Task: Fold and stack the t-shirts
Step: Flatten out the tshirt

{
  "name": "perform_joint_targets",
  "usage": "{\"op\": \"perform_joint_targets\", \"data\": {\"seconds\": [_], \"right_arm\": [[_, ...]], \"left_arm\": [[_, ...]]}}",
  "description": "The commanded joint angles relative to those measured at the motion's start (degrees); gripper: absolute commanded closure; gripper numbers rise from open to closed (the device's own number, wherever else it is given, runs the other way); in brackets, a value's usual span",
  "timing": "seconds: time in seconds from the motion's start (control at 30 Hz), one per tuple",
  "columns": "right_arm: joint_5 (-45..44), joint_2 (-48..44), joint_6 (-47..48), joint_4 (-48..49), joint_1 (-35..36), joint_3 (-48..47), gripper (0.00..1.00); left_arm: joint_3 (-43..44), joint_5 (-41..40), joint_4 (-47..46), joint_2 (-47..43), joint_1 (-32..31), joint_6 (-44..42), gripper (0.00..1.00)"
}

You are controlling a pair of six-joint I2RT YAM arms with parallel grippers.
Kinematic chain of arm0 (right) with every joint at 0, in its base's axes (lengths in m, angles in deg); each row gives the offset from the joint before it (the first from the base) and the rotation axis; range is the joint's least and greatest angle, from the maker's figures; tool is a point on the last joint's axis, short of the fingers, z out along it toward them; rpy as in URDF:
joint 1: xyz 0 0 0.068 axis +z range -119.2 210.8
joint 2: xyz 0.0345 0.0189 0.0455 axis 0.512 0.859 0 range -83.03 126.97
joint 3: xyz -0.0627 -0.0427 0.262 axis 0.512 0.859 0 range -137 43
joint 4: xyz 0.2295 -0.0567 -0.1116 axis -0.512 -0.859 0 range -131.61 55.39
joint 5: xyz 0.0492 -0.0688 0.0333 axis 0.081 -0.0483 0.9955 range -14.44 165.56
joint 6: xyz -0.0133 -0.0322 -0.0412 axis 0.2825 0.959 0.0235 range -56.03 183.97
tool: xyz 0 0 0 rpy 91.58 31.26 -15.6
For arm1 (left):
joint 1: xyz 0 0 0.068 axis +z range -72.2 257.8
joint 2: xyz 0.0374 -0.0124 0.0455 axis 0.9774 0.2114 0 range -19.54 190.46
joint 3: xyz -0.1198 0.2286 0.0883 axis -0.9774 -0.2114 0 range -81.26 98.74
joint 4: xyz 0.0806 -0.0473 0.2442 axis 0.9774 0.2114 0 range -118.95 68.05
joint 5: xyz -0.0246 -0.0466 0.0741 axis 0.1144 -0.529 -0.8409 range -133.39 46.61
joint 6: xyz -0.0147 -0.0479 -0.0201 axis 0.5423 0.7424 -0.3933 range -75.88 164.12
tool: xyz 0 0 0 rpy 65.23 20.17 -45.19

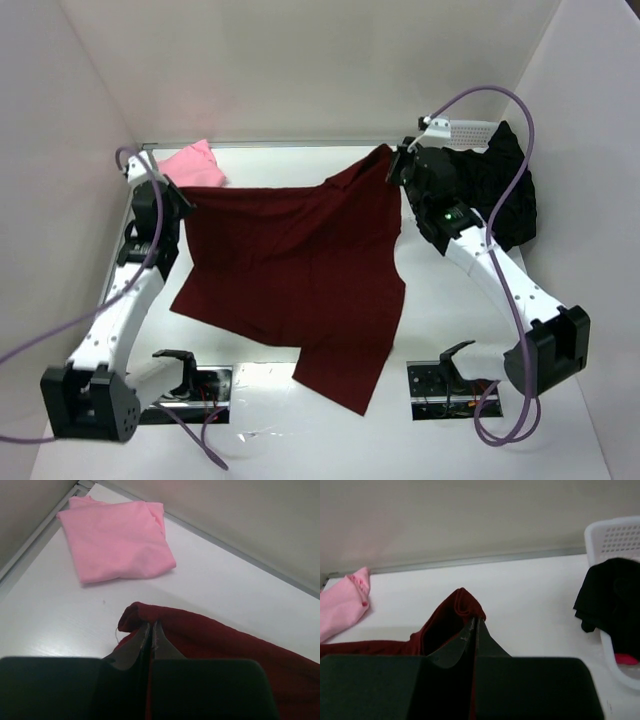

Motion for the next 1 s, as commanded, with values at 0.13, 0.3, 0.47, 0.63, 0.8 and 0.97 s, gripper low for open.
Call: {"op": "perform_joint_targets", "data": {"seconds": [0.13, 0.3, 0.47, 0.63, 0.8, 0.97], "right_arm": [[-3.6, 7.8, 1.8, 8.0, -4.9, -11.8, 1.0], [-2.5, 17.5, 1.8, 8.5, -6.1, -18.3, 1.0], [-1.3, 28.2, 1.2, 7.4, -7.3, -27.3, 1.0], [0.5, 36.2, 0.1, 5.2, -9.5, -35.4, 1.0], [3.2, 40.5, -1.5, 5.2, -11.5, -37.5, 1.0], [5.7, 42.6, -2.0, 5.2, -11.5, -38.6, 1.0]], "left_arm": [[14.0, 1.8, -9.2, 18.9, 1.0, -1.4, 1.0], [20.5, -1.4, -11.8, 30.9, 1.0, -1.5, 1.0], [27.5, -0.9, -13.8, 40.4, 1.5, -0.9, 1.0], [32.9, -0.9, -12.8, 48.5, 2.7, 2.3, 1.0], [37.2, -0.3, -12.8, 53.2, 3.9, 2.3, 1.0], [40.4, 0.8, -11.4, 56.1, 5.1, 1.3, 1.0]]}}
